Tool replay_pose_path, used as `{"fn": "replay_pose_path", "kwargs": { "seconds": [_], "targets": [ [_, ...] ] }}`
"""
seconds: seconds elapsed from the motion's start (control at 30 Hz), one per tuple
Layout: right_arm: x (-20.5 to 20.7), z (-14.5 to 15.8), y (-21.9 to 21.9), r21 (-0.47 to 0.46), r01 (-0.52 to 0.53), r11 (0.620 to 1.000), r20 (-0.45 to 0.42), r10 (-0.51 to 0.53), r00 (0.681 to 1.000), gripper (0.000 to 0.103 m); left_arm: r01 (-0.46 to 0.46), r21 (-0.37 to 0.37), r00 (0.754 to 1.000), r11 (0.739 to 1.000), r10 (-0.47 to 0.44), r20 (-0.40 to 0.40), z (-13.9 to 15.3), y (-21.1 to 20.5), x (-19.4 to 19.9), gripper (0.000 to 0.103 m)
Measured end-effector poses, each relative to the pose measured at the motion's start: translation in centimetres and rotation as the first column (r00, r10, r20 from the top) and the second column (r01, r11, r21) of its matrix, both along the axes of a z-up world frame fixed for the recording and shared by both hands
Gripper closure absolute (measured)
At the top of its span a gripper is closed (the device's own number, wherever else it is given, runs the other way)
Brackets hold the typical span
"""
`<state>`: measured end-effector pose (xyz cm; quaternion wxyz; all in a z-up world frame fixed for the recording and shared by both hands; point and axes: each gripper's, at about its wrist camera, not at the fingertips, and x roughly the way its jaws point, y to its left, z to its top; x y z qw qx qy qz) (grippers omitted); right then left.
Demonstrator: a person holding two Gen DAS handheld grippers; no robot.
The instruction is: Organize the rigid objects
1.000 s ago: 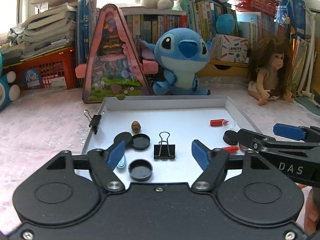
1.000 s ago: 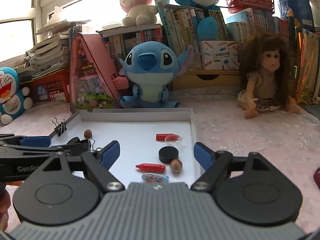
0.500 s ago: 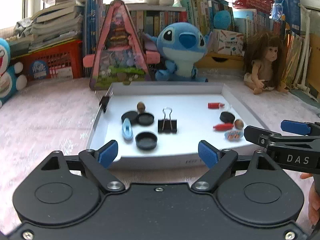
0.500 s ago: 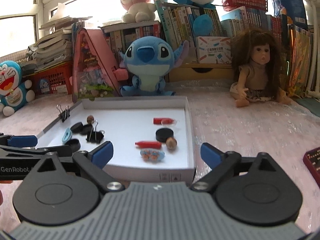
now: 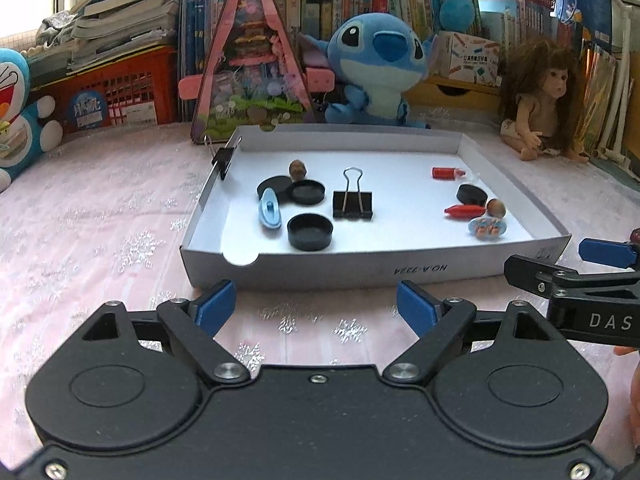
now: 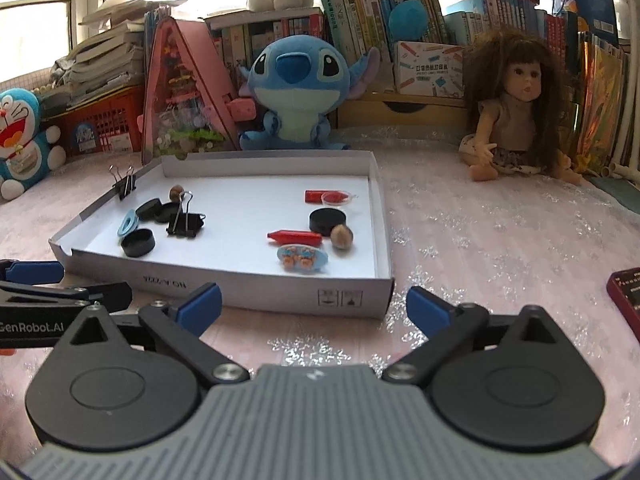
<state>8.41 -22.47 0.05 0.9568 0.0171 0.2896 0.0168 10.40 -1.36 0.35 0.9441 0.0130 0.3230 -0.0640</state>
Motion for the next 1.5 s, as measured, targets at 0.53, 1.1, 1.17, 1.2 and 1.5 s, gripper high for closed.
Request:
{"fn": "replay_pose_path", "kwargs": {
  "seconds": [0.53,1.1,1.17,1.2,1.5],
  "targets": [
    [1.2,-1.8,0.3,-0.032,0.012,0.999,-0.113,-0.016,0.993,0.0,-0.039,0.018,0.999,0.999,0.04,-0.028,-1.7,0.3,0.9,0.004],
    [1.3,-2.0,0.2,-0.028,0.012,1.0,-0.118,-0.015,0.993,0.0,-0.041,0.019,0.999,0.999,0.041,-0.035,-1.8,0.3,1.0,0.0],
    [1.3,-2.0,0.3,-0.029,0.012,1.0,-0.118,-0.016,0.993,0.0,-0.041,0.02,0.999,0.999,0.041,-0.035,-1.8,0.3,1.0,0.0],
    [1.3,-1.9,0.2,-0.029,0.012,1.0,-0.118,-0.016,0.993,0.0,-0.041,0.02,0.999,0.999,0.042,-0.035,-1.8,0.3,1.0,0.0],
    [1.3,-2.0,0.2,-0.029,0.012,1.0,-0.118,-0.015,0.993,0.0,-0.043,0.023,0.998,0.999,0.044,-0.034,-1.9,0.2,1.0,0.0]
  ]
}}
